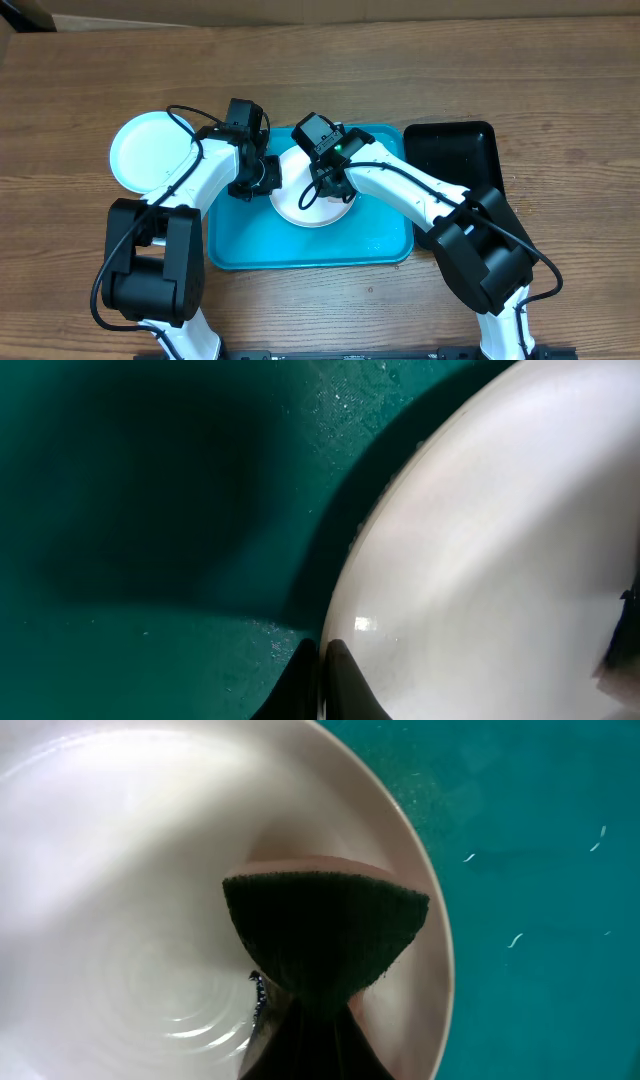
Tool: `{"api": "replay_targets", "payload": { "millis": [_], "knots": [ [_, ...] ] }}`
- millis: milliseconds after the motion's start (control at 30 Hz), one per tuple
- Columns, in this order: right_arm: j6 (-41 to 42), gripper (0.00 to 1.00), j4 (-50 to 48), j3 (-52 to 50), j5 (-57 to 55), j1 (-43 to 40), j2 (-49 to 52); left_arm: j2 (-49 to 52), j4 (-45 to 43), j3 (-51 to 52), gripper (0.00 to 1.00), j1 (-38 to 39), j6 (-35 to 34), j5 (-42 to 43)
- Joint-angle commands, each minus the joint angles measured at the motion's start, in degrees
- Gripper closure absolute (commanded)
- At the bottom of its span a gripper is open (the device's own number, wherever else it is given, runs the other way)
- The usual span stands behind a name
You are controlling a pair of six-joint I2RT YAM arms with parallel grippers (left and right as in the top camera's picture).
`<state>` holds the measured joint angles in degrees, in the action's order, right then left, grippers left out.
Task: Clean dirty plates on tray and stack at the side
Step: 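Scrub the black mark on the plate with the right-held sponge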
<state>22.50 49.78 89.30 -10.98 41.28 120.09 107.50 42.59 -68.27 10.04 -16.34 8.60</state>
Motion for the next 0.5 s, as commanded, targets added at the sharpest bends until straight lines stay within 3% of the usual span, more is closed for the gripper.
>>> {"api": "replay_targets", "payload": {
  "millis": [0,233,467],
  "knots": [
    [0.3,0.96,-0.1,0.7,-3.8,-0.3,0.2,1.1,0.3,0.3,0.96,0.2,-0.4,0.5],
    [0.3,0.96,-0.2,0.7,-1.9,-0.6,3.0,1.1,0.3,0.3,0.96,0.2,-0.4,0.5],
    [0.3,0.96,-1.7,0.7,10.9,-0.6,7.1,1.1,0.3,0.3,0.96,0.2,-0.4,0.5]
  ]
}}
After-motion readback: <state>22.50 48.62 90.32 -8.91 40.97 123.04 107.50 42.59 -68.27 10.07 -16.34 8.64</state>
